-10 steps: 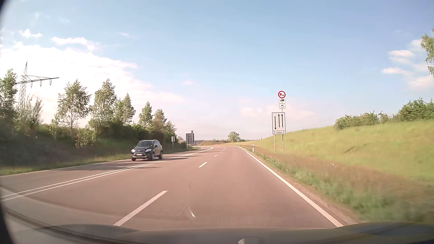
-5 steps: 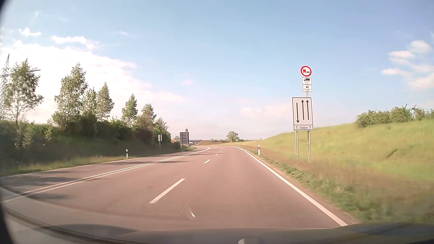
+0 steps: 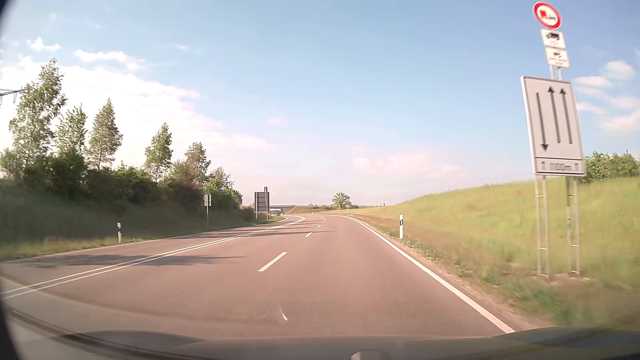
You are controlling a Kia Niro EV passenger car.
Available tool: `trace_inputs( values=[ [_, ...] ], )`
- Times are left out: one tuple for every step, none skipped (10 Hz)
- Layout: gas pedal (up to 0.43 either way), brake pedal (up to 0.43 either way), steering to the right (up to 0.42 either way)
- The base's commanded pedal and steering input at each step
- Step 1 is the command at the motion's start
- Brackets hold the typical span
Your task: Follow the waypoints while adhering to traffic rules and regulations
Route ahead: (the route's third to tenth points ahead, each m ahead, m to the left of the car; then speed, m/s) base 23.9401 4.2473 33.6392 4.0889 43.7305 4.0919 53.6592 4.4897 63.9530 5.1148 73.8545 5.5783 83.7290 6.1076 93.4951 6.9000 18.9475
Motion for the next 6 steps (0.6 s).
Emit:
trace_inputs(
  values=[
    [0.319,0.0,0.002],
    [0.319,0.0,0.002],
    [0.319,0.0,0.002],
    [0.319,0.0,0.002],
    [0.319,0.0,0.002],
    [0.319,0.0,0.001]
  ],
)
